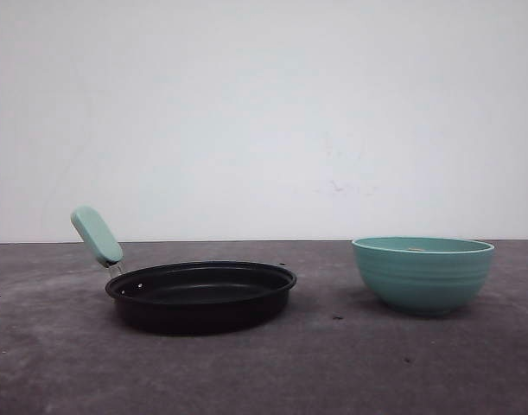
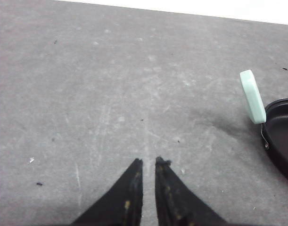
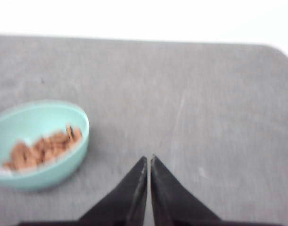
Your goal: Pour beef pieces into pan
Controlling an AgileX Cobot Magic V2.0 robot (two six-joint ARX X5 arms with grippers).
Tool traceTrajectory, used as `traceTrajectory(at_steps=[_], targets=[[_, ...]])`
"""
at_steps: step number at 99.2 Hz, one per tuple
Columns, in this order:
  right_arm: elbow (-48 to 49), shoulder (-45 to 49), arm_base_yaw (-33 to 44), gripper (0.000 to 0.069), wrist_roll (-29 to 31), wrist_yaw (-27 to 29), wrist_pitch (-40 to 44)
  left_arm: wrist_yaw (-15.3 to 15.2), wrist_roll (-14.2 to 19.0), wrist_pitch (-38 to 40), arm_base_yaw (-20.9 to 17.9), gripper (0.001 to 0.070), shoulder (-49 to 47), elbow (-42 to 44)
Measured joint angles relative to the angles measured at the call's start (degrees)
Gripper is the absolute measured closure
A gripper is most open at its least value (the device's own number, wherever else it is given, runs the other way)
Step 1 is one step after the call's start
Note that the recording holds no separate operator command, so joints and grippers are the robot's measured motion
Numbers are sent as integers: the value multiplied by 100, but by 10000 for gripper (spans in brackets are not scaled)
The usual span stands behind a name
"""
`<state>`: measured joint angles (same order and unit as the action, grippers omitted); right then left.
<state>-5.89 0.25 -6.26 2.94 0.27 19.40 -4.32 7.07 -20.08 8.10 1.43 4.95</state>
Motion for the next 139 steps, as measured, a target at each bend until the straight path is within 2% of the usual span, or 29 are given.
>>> traceTrajectory(at_steps=[13, 45, 52, 66, 83, 90, 94, 99, 107, 116, 139], targets=[[101, 0, 0, 681, 7, 177, 407, 0, 0, 2, 0, 687, 0, 0], [107, 2, 0, 681, 299, 83, -28, 9, 79, 2, 0, 687, 0, 0], [107, 2, 0, 681, 428, 70, -295, 96, 367, 2, 0, 687, 0, 0], [107, 2, 0, 681, 992, -61, -942, 348, 1250, 120, 0, 687, 0, -24], [107, 2, 0, 681, 1781, -1051, -1696, 1110, 2098, 186, 0, 687, 0, -13], [74, 2, 0, 681, 2063, -1285, -1974, 1462, 2321, 96, 0, 687, 9, 151], [-15, 2, -4, 681, 2245, -1379, -1958, 1547, 2402, 11, 2, 687, 22, 341], [-188, 4, -2, 681, 2463, -1421, -1840, 1539, 2430, -153, 0, 687, 59, 664], [-619, 7, 0, 682, 2704, -1473, -1486, 1360, 2415, -431, 0, 687, 267, 1327], [-1255, 63, 0, 682, 2750, -1482, -1088, 1325, 2253, -542, 0, 687, 706, 2039], [-3283, 990, 0, 682, 2039, -1366, -343, 1329, 1663, -601, 0, 687, 2378, 4133]])
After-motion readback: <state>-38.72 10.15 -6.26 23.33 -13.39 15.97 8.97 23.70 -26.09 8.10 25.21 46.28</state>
